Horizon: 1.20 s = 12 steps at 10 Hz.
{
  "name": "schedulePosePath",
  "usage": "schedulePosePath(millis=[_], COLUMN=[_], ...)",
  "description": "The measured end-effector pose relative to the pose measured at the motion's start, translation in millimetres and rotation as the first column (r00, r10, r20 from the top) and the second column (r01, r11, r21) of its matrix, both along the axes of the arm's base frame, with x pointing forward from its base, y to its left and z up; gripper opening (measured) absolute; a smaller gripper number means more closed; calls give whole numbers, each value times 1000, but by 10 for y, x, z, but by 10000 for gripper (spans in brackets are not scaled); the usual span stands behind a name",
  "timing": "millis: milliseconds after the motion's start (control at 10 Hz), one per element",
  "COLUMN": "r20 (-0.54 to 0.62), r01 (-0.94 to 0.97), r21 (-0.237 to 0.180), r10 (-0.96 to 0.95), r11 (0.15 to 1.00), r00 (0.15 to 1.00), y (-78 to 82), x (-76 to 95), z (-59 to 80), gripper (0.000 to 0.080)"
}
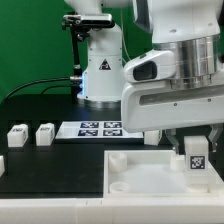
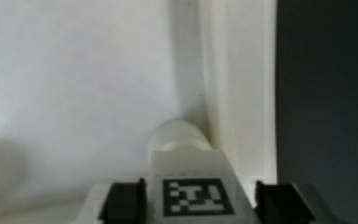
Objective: Assemble one leg
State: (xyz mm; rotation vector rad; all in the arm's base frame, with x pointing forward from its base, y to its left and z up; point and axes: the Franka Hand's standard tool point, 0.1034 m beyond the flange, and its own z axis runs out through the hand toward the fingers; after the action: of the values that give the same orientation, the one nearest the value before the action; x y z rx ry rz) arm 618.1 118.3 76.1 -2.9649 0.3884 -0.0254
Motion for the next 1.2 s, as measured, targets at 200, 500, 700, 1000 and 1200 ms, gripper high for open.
schedulePosePath(millis=[200, 500, 700, 1000, 1200], r20=[-41, -117, -151, -151, -138], r01=[299, 650, 784, 785, 733], r21=[6, 19, 7, 7, 15], r10=[-299, -644, -774, -776, -725], r11=[954, 760, 621, 619, 680], r00=[954, 756, 615, 613, 675], y=[61, 106, 124, 126, 126], x=[-1, 49, 83, 82, 81], z=[-1, -9, -11, -13, -14], gripper=[295, 295, 295, 294, 471])
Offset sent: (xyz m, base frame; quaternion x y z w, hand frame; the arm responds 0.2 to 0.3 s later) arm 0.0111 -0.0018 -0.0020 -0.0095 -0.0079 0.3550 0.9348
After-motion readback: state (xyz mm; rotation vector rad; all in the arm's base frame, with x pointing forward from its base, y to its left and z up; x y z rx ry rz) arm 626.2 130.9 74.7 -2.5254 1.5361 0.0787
